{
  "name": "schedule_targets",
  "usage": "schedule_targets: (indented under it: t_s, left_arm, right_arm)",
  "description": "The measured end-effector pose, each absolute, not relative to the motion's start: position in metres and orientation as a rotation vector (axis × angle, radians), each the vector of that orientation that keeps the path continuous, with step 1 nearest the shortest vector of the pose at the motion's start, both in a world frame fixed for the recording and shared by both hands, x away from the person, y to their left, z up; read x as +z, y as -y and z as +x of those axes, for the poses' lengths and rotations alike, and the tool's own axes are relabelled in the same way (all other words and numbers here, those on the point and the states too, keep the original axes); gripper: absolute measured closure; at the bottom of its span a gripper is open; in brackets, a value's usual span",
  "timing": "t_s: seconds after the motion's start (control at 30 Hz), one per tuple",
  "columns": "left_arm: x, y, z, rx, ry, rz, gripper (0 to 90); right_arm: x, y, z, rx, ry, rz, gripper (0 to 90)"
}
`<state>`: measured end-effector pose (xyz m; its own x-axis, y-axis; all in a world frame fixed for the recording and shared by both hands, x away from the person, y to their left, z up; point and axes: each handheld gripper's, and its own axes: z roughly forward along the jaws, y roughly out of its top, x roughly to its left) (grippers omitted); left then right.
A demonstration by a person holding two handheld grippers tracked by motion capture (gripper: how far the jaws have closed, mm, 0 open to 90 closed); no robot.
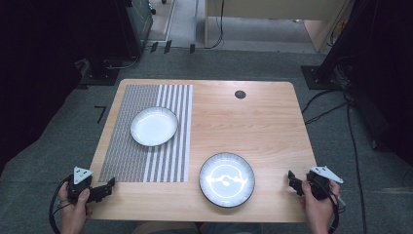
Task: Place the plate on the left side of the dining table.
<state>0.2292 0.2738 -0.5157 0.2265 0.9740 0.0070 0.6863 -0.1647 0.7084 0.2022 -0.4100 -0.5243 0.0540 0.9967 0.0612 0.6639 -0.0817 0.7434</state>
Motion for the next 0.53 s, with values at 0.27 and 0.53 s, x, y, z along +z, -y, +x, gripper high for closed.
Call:
schedule_targets:
  t_s: [0.27,0.53]
  left_arm:
    - [-0.5176,-0.2757,0.2288,0.641,-1.498,1.918,8.7]
    - [-0.5182,-0.2757,0.2285,0.644,-1.496,1.911,8.7]
  right_arm:
    - [-0.525,0.4044,0.2038,0.76,-1.666,1.797,16.0]
    - [-0.525,0.4043,0.2039,0.76,-1.667,1.798,15.3]
